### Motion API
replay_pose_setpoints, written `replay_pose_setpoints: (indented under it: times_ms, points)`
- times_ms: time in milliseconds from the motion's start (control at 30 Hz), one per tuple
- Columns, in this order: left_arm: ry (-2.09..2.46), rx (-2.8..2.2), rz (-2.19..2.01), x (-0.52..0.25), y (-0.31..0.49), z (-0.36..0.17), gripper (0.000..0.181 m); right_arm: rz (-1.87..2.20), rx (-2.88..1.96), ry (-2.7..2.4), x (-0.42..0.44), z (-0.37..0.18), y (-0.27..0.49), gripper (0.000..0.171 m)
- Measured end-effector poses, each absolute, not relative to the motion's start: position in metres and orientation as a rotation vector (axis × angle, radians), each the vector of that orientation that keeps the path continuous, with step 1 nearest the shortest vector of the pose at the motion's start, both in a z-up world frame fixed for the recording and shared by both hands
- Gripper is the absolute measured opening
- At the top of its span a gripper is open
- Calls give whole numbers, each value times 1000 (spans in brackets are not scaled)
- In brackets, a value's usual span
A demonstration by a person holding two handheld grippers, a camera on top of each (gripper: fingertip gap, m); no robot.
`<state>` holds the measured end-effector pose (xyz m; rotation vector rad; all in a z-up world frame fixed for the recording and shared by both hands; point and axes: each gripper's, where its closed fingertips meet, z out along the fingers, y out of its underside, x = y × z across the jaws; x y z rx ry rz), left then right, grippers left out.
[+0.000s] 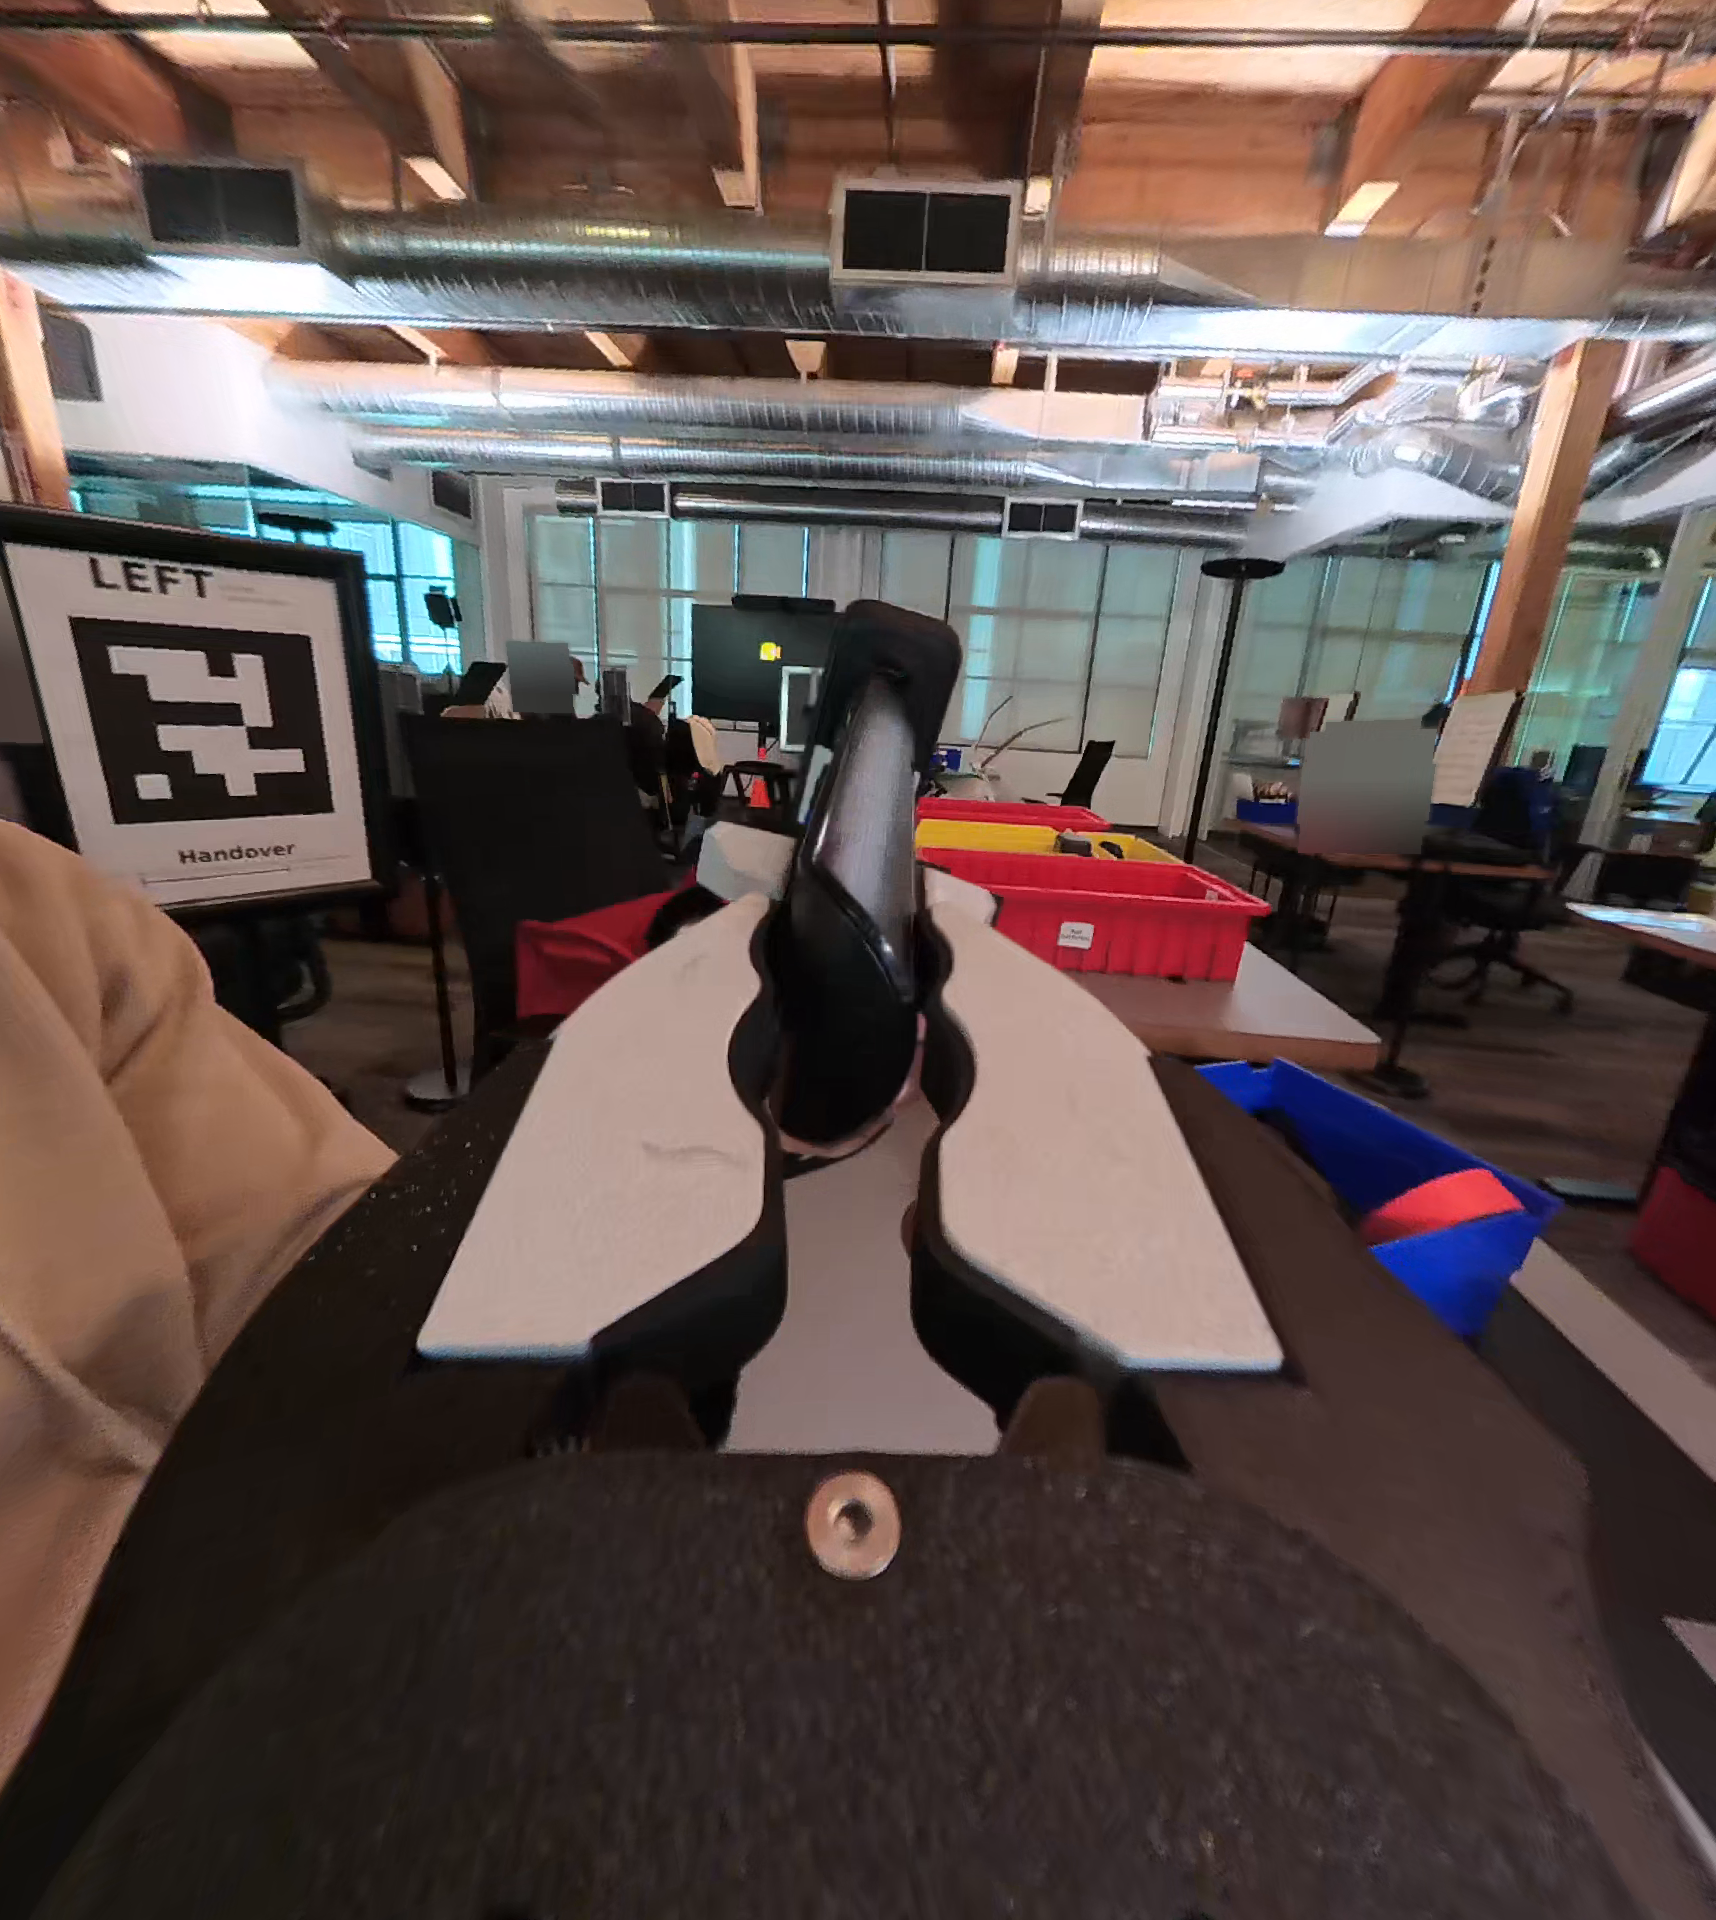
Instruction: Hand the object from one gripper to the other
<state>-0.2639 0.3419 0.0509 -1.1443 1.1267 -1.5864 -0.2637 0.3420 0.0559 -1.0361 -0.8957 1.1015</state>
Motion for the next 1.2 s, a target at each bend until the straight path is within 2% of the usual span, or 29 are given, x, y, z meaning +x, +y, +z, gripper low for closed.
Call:
replay_pose_setpoints:
  times_ms: [33,167,300,533,633,767,833,900,933,1033,1100,1200]
  points:
    - [1131,-1134,-1574,-263,343,53,25,1086,-1051,-892,-263,56,343,23]
    - [1147,-1117,-1562,-257,353,74,35,1095,-1009,-780,-243,83,348,23]
    - [1287,-1247,-1207,-263,369,43,46,1166,-982,-631,-202,92,334,23]
    - [1287,-1271,-892,-301,385,12,46,697,-1345,-809,-149,25,332,23]
    - [1432,-1250,-864,-280,363,-9,48,580,-1425,-959,-162,7,332,23]
    - [1696,-1257,-950,-247,334,-66,53,659,-1504,-1167,-212,-37,325,23]
    - [1838,-1277,-992,-240,320,-96,51,723,-1503,-1239,-238,-52,320,23]
    - [1945,-1233,-924,-237,310,-118,28,771,-1490,-1283,-256,-58,314,23]
    - [1953,-1208,-883,-235,310,-121,28,774,-1489,-1301,-262,-60,312,23]
    - [1790,-1245,-934,-232,327,-102,26,641,-1441,-1188,-257,-45,326,27]
    - [1609,-1205,-1034,-238,343,-74,26,639,-1405,-1077,-237,-24,330,43]
    - [1263,-1112,-1264,-262,367,-19,26,665,-1375,-913,-194,-1,338,45]
